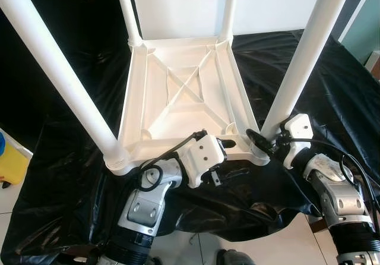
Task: Building children table
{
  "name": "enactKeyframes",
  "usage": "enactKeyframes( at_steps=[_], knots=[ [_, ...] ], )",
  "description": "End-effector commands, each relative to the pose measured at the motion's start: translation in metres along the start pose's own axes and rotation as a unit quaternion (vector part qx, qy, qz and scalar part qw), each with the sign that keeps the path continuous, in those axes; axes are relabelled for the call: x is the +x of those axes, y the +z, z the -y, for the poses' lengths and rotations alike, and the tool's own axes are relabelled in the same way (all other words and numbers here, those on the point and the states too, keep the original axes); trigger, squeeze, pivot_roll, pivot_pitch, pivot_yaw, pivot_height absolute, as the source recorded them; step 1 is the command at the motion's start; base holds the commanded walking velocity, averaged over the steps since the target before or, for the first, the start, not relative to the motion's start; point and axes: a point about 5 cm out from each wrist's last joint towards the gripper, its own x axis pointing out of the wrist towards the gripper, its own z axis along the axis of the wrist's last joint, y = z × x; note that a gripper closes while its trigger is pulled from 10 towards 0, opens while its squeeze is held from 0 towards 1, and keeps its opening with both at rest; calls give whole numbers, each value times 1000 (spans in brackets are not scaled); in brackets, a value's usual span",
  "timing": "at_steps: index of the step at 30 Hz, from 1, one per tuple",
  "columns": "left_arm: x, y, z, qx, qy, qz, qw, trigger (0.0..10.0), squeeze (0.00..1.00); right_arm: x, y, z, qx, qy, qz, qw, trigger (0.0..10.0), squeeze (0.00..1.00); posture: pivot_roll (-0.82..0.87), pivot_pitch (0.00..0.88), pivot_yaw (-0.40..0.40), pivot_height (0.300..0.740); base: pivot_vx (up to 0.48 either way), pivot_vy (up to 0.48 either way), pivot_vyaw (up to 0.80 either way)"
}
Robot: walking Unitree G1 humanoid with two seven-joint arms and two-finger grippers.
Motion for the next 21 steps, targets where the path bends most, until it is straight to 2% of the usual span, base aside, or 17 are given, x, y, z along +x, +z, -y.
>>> enactKeyframes(
  at_steps=[1, 2, 8, 15, 20, 21],
  knots=[
    [0, -2, -7, -1, 87, -3, 996, 10000, 0, 0, -14, -6, 6, 12, -34, 999, 3922, 0, -150, 107, 38, 740, 0, 0, 0],
    [0, -2, -7, -1, 86, -3, 996, 10000, 0, -1, -14, -6, 9, 11, -36, 999, 10000, 0, -151, 107, 37, 740, 0, 0, 0],
    [1, -2, -7, 0, 87, -3, 996, 10000, 0, -2, -16, -4, 17, -10, -37, 999, 10000, 0, -153, 109, 36, 740, 0, 0, 0],
    [1, -2, -4, -2, 84, -1, 996, 10000, 0, -2, -16, -12, 46, -100, -21, 994, 10000, 0, -163, 113, 34, 740, 0, 0, 0],
    [1, -2, -3, -3, 82, -1, 997, 10000, 0, -4, -17, -15, 52, -129, -23, 990, 10000, 0, -166, 117, 36, 740, 0, 0, 0],
    [1, -2, -1, -4, 80, -1, 997, 10000, 0, -5, -16, -22, 59, -147, -19, 987, 10000, 0, -170, 119, 37, 740, 0, 0, 0]
  ],
)
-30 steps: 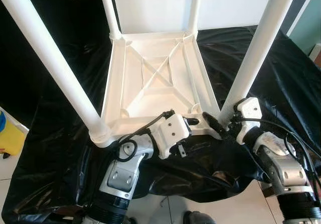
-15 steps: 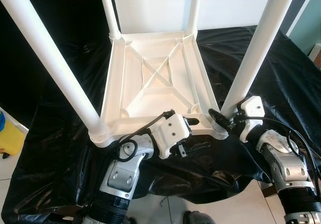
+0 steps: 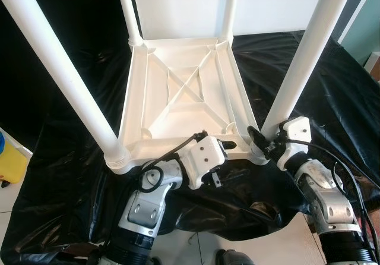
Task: Building children table
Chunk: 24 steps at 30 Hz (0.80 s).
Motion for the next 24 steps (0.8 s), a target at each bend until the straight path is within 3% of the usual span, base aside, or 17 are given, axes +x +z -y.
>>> enactKeyframes(
  at_steps=[1, 9, 10, 11, 13, 15, 17, 24],
  knots=[
    [0, -1, -5, 1, 82, -1, 997, 10000, 0, -6, -14, -9, 17, -22, -36, 999, 10000, 0, -170, 119, 37, 740, 0, 0, 0],
    [0, -1, -4, 0, 78, -1, 997, 10000, 0, -10, -13, -21, 41, -80, -38, 995, 10000, 0, -176, 123, 37, 740, 0, 0, 0],
    [0, -1, -3, 0, 77, 0, 997, 10000, 0, -11, -14, -25, 52, -124, -41, 990, 10000, 0, -175, 123, 38, 740, 0, 0, 0],
    [0, -1, -3, 0, 77, 0, 997, 10000, 0, -11, -14, -25, 52, -124, -41, 990, 10000, 0, -175, 123, 38, 740, 0, 0, 0],
    [1, -1, -3, -2, 74, 0, 997, 10000, 0, -12, -16, -32, 69, -202, -50, 976, 10000, 0, -168, 122, 37, 740, 0, 0, 0],
    [1, 0, -3, -5, 75, 1, 997, 10000, 0, -12, -16, -35, 84, -230, -51, 968, 10000, 0, -164, 121, 38, 740, 0, 0, 0],
    [1, 0, -3, -8, 75, 3, 997, 10000, 0, -11, -15, -42, 101, -245, -51, 963, 10000, 0, -163, 120, 39, 740, 0, 0, 0],
    [0, 1, -4, -7, 77, 3, 997, 10000, 0, -10, -12, -50, 104, -239, -50, 964, 10000, 0, -162, 120, 37, 740, 0, 0, 0]
  ],
)
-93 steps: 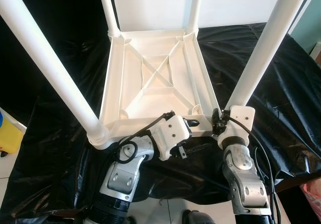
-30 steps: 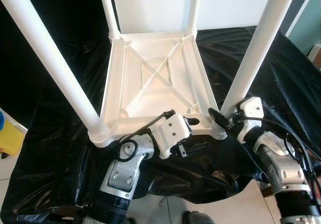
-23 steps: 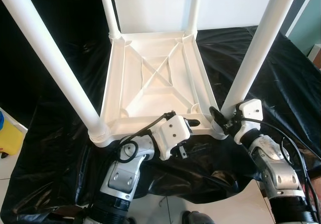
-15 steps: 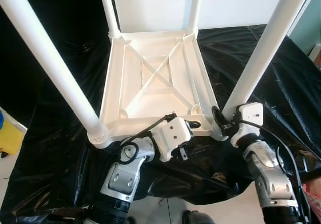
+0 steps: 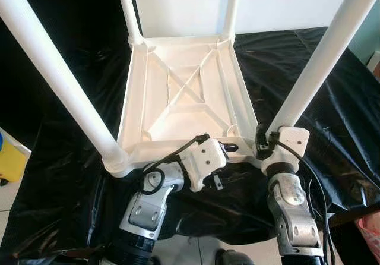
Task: Building children table
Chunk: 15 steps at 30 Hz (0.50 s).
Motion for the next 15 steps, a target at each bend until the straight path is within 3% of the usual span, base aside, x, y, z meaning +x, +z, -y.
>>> enactKeyframes(
  at_steps=[1, 7, 8, 13, 15],
  knots=[
    [-1, 0, -6, -6, 81, 1, 997, 10000, 0, -6, -18, -5, 13, 1, -52, 999, 10000, 0, -162, 120, 37, 740, 0, 0, 0],
    [-1, 0, -6, -5, 82, 0, 997, 10000, 0, -7, -16, -6, 6, -1, -53, 999, 10000, 0, -160, 119, 36, 740, 0, 0, 0],
    [-2, 0, -6, -6, 84, 1, 996, 10000, 0, -6, -14, -7, 7, 3, -50, 999, 10000, 1000, -159, 119, 36, 740, 0, 0, 0],
    [-2, 0, -7, -9, 87, 2, 996, 10000, 0, -5, -9, -9, 15, 21, -34, 999, 10000, 1000, -161, 125, 40, 740, 0, 0, 0],
    [-2, -1, -7, -9, 88, 1, 996, 10000, 0, -3, -1, -2, 25, 53, -12, 998, 10000, 1000, -166, 127, 41, 740, 0, 0, 0]
  ],
)
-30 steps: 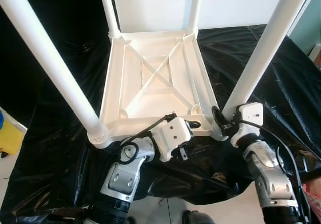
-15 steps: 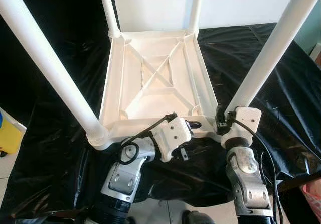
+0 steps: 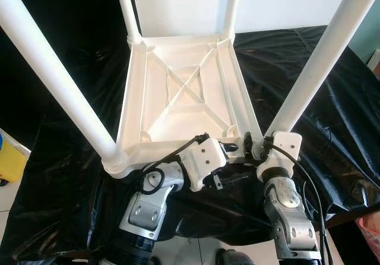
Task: Building children table
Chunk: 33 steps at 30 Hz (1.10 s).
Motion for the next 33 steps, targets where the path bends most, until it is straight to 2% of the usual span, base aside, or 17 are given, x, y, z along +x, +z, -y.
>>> enactKeyframes(
  at_steps=[1, 3, 9, 10, 11, 13, 15, 16, 20, 22, 23, 24, 25, 28, 29, 30, 33],
  knots=[
    [-1, -1, -7, -7, 86, 1, 996, 10000, 0, -1, 3, 0, 12, 13, 10, 1000, 10000, 1000, -166, 127, 41, 740, 0, 0, 0],
    [-1, -1, -7, -6, 87, 0, 996, 10000, 0, 0, 11, 8, 3, 51, 28, 998, 10000, 1000, -169, 126, 42, 740, 0, 0, 0],
    [0, -1, -8, -6, 87, 1, 996, 10000, 0, 3, 14, 14, -2, 73, 35, 997, 10000, 1000, -172, 124, 42, 740, 0, 0, 0],
    [0, -1, -9, -5, 87, 1, 996, 10000, 0, 7, 17, 18, -12, 109, 38, 993, 10000, 0, -174, 121, 44, 740, 0, 0, 0],
    [0, -1, -9, -5, 87, 1, 996, 10000, 0, 7, 17, 18, -12, 109, 38, 993, 10000, 0, -174, 121, 44, 740, 0, 0, 0],
    [1, -1, -9, -4, 87, 1, 996, 10000, 0, 10, 20, 21, -20, 156, 38, 987, 10000, 0, -175, 120, 44, 740, 0, 0, 0],
    [1, -1, -10, -3, 87, 1, 996, 10000, 0, 15, 23, 23, -33, 222, 33, 974, 10000, 0, -172, 118, 46, 740, 0, 0, 0],
    [1, -1, -10, -3, 87, 1, 996, 10000, 0, 15, 23, 23, -33, 222, 33, 974, 10000, 0, -172, 118, 46, 740, 0, 0, 0],
    [-1, 0, -12, 0, 88, 1, 996, 10000, 0, 19, 18, 23, -77, 305, 7, 949, 9961, 0, -160, 113, 46, 740, 0, 0, 0],
    [-1, 0, -13, 0, 89, 0, 996, 10000, 0, 19, 18, 24, -80, 310, 5, 947, 9961, 0, -158, 113, 46, 740, 0, 0, 0],
    [-2, 0, -13, 0, 90, 0, 996, 10000, 0, 20, 17, 26, -86, 310, 4, 947, 5294, 0, -156, 112, 45, 740, 0, 0, 0],
    [-2, 0, -13, 0, 90, 0, 996, 10000, 0, 20, 17, 26, -86, 310, 4, 947, 5294, 0, -156, 112, 45, 740, 0, 0, 0],
    [-2, 1, -13, 1, 91, 0, 996, 10000, 0, 21, 17, 29, -90, 309, 2, 947, 4196, 0, -156, 112, 45, 740, 0, 0, 0],
    [-2, 1, -13, 1, 92, 0, 996, 10000, 0, 22, 15, 31, -94, 309, 0, 946, 3608, 0, -158, 111, 45, 740, 0, 0, 0],
    [-2, 1, -13, 1, 92, 1, 996, 10000, 0, 22, 14, 32, -94, 311, -2, 946, 2824, 0, -159, 111, 46, 740, 0, 0, 0],
    [-1, 1, -13, 1, 91, 1, 996, 10000, 0, 22, 13, 33, -94, 312, -4, 945, 824, 0, -163, 111, 48, 740, 0, 0, 0],
    [-1, 1, -13, 1, 91, 2, 996, 10000, 0, 21, 12, 34, -94, 312, -6, 945, 588, 0, -164, 112, 49, 740, 0, 0, 0]
  ],
)
